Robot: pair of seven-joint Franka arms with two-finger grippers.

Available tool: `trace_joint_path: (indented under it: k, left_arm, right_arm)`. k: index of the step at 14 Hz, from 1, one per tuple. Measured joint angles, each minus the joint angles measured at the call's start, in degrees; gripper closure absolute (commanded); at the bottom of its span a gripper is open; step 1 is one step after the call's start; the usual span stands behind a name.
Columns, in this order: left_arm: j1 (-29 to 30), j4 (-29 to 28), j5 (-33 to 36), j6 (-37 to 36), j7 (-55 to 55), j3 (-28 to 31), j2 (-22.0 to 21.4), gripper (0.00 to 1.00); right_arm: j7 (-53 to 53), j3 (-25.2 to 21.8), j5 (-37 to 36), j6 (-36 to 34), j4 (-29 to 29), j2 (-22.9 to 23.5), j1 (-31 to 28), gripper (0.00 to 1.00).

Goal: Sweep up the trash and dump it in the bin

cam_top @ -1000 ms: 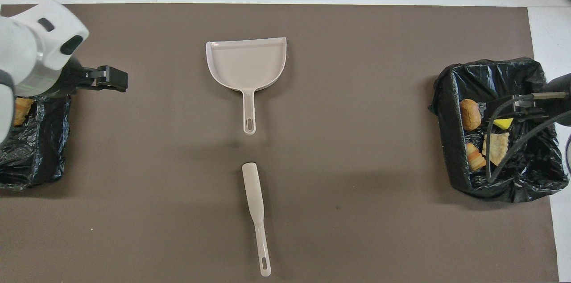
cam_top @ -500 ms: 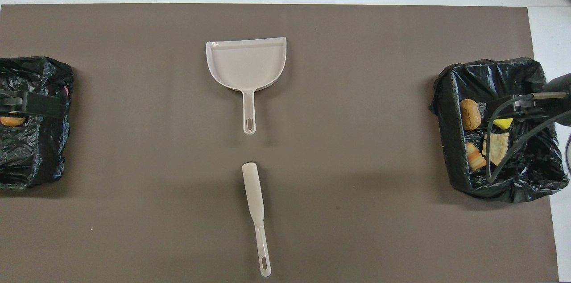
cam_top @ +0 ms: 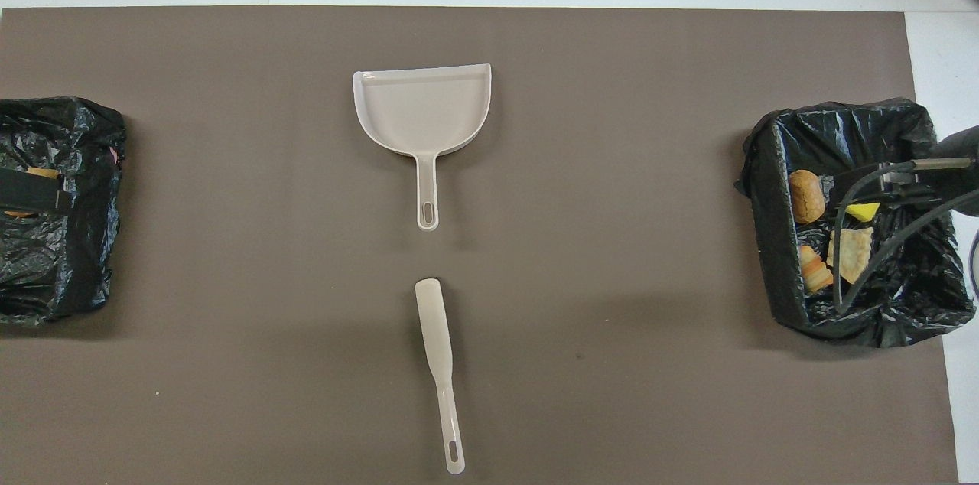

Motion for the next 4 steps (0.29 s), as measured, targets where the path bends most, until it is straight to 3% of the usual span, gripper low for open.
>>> trace_joint_path:
  k: [4]
  left_arm:
    - [0.00, 0.02, 0.00, -0.43, 0.00, -0.15, 0.00, 0.00]
  right_arm:
    - [0.00, 0.00, 0.00, 0.00, 0.00, 0.00, 0.00, 0.00]
